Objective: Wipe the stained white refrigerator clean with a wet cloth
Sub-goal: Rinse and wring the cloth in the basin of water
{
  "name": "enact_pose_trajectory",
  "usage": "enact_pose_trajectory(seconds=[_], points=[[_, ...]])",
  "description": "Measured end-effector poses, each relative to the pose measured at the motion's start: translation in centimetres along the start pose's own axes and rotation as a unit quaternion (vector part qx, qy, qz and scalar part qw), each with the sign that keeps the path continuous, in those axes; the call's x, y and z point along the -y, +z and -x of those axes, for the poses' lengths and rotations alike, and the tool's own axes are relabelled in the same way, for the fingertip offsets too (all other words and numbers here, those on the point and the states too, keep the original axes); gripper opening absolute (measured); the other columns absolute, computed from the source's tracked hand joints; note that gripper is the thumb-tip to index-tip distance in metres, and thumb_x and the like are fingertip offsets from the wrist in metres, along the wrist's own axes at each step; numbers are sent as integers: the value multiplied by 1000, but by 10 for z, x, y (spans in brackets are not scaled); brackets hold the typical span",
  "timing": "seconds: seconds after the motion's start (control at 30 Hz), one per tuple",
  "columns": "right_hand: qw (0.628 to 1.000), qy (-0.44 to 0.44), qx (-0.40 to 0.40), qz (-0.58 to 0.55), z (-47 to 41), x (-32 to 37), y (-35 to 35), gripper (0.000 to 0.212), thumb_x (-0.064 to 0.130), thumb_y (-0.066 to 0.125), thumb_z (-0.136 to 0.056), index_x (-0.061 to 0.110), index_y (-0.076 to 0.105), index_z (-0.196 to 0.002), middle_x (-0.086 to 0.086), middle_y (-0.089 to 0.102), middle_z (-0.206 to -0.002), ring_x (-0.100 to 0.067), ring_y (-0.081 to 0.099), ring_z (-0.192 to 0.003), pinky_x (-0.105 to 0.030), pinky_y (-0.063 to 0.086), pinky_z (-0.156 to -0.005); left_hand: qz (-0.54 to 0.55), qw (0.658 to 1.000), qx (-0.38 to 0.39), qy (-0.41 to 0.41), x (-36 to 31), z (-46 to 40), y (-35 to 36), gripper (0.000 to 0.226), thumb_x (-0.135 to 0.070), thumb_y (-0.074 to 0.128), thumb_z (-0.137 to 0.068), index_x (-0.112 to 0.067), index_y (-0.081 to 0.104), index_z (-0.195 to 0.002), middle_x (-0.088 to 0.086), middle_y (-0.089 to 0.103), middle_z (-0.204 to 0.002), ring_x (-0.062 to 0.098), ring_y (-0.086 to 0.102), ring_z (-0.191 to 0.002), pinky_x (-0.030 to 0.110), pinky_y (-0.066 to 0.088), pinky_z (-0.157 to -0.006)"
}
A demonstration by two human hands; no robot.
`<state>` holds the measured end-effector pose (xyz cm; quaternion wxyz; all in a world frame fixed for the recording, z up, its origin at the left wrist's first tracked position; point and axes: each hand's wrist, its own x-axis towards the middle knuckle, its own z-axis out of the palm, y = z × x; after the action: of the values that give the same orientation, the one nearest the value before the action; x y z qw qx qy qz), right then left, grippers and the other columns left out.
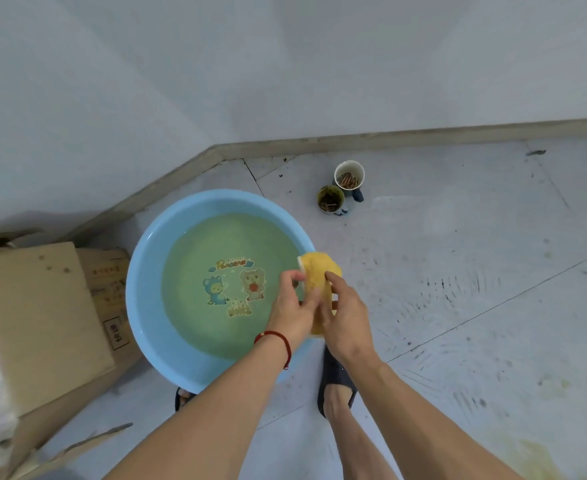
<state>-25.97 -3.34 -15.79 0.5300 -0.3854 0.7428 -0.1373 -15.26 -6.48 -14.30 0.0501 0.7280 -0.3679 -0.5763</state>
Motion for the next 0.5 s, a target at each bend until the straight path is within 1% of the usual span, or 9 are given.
enact_pose_trajectory(seconds=[0.07,0.1,0.17,0.23,0.3,0.33,0.37,0.43,0.5], points=[[999,-33,-12,30,5,-2,3,48,18,49,-106,24,46,-153,-6,56,-129,-22,62,-103,-36,53,-88,41,998,9,-40,1,-7,-3,45,-30,71,-93,-29,36,-121,0,63,-118,23,67,-103,47,54,-97],[998,-43,-20,28,8,-4,5,47,18,50,-105,25,48,-152,-3,55,-129,-21,62,-103,-36,53,-89,48,997,1,-59,3,-12,-4,48,-28,75,-90,-26,38,-121,2,66,-112,25,68,-101,50,54,-97],[998,-31,-47,-21,10,-8,5,45,18,53,-102,29,53,-145,0,58,-126,-17,63,-103,-38,55,-90,43,997,-22,-59,8,-19,-8,35,-24,77,-88,-23,55,-114,1,72,-104,23,70,-97,50,55,-95],[990,42,-79,-108,2,-16,3,44,26,55,-101,29,49,-145,-2,58,-129,-20,62,-112,-41,55,-94,40,998,-21,-37,14,-19,-13,16,-21,74,-90,-27,65,-102,-3,75,-100,20,71,-96,48,57,-93],[974,131,-47,-181,-6,-21,2,59,42,57,-102,28,35,-155,-4,50,-142,-24,55,-126,-48,52,-102,44,998,-18,-36,21,-17,-18,14,-21,71,-94,-30,64,-102,-5,73,-103,17,70,-98,47,57,-94],[969,148,-22,-199,-8,-20,3,63,45,57,-102,27,31,-157,-3,51,-140,-24,56,-124,-48,51,-104,44,998,-19,-43,26,-17,-20,16,-22,70,-95,-31,61,-104,-5,72,-105,16,69,-98,47,57,-94],[968,143,-9,-205,-8,-20,6,62,43,58,-102,26,32,-156,-1,55,-134,-22,59,-118,-44,51,-101,43,998,-23,-45,33,-18,-21,17,-23,69,-95,-31,59,-106,-5,71,-106,16,68,-99,47,57,-95],[976,105,-24,-187,-7,-20,11,50,35,63,-101,25,44,-145,2,65,-119,-17,65,-102,-35,54,-89,36,997,-46,-52,36,-19,-22,19,-26,66,-97,-28,54,-111,-5,68,-105,20,68,-100,46,55,-95],[981,80,-41,-170,-6,-23,15,34,34,67,-99,26,53,-130,6,69,-105,-10,69,-91,-24,56,-77,39,997,-53,-49,34,-19,-19,34,-29,66,-96,-24,48,-125,-6,64,-111,23,65,-110,40,52,-96]])
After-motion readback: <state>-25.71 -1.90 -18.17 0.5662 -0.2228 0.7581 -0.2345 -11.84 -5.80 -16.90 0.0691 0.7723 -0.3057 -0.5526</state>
